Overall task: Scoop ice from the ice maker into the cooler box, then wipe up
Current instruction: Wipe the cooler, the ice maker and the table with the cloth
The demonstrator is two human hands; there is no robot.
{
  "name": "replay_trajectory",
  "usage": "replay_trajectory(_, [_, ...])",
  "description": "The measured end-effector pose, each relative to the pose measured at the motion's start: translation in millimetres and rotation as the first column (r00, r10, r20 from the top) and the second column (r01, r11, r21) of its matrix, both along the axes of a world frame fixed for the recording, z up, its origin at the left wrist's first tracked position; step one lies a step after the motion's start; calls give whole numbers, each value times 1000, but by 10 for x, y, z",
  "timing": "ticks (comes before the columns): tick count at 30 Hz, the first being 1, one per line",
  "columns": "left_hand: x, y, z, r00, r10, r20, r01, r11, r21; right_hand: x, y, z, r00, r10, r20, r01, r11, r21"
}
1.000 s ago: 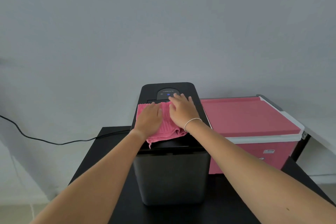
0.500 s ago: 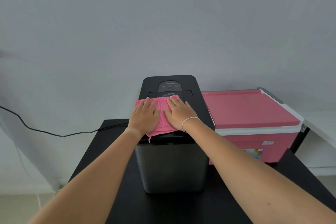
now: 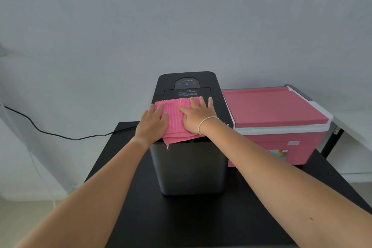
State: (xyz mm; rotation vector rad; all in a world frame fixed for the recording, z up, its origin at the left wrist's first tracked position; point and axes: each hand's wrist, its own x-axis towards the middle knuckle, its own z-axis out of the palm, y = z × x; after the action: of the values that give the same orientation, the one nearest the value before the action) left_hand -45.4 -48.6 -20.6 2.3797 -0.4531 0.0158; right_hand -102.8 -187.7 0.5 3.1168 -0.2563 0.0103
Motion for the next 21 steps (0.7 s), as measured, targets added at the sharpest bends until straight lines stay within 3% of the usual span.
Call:
replay_trajectory(2, [-17,35,-5,999,-44,16,43,998,34,-25,95,20,997,43,58,-46,998,41])
replay_trajectory(4, [-17,54,-39,995,-87,44,85,995,50,-86,127,10,992,19,125,-48,971,235])
replay_trajectory(6, [-43,100,-60,992,-119,35,117,992,47,-181,158,-60,980,-23,200,-42,949,313])
replay_trajectory(11, [-92,211,-86,980,-192,45,191,981,17,-255,262,-229,967,-24,253,-5,994,113])
replay_trajectory(21, [-350,562,-267,948,-282,149,295,952,-76,-611,453,-357,912,-95,399,14,979,202])
